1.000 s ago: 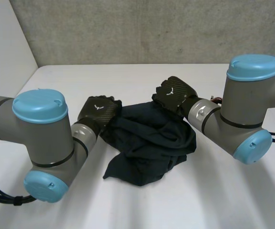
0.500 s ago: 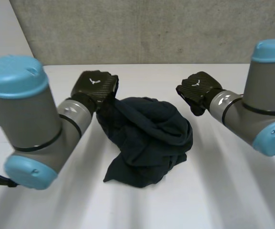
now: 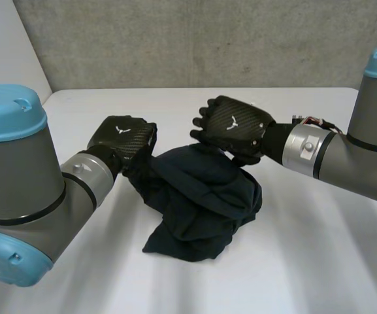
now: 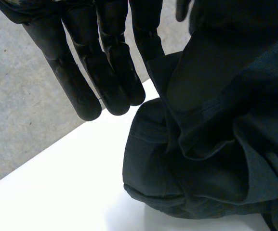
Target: Fold the shorts.
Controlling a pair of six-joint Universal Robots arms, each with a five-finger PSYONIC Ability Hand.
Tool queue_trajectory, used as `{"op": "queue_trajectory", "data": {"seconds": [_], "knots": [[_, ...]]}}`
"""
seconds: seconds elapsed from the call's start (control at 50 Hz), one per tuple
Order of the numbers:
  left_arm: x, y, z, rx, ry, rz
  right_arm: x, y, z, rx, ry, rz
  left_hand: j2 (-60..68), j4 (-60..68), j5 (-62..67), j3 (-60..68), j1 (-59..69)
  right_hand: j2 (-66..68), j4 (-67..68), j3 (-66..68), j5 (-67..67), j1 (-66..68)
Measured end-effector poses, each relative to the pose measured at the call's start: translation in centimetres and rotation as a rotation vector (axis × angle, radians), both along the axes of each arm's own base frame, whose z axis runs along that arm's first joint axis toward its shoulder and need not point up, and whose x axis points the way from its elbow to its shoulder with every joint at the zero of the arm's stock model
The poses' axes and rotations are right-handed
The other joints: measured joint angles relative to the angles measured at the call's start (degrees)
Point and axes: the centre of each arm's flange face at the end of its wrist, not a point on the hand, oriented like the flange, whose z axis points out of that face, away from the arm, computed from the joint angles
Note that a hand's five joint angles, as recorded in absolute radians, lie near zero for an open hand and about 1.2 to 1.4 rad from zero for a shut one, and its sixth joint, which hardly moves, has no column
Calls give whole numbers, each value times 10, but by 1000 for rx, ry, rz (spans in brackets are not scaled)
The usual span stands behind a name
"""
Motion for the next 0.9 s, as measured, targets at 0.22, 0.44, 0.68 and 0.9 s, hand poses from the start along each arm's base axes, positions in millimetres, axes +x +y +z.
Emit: {"op": "queue_trajectory", "data": {"seconds": [0.22,0.44,0.68,0.9], "knots": [[-1,-8,-8,17,-8,11,4,2,-31,-1,71,42,2,0,0,0,0,0,0,0,0,0],[-1,-12,-12,19,-8,17,10,-6,-56,48,84,49,2,0,13,0,3,374,386,384,371,287],[2,-13,0,-18,16,35,2,-63,-33,123,-90,-417,3,2,13,3,3,374,393,391,374,288],[30,-6,38,-108,58,96,-36,-58,25,-11,-187,-769,3,2,13,3,3,374,393,391,374,288]]}}
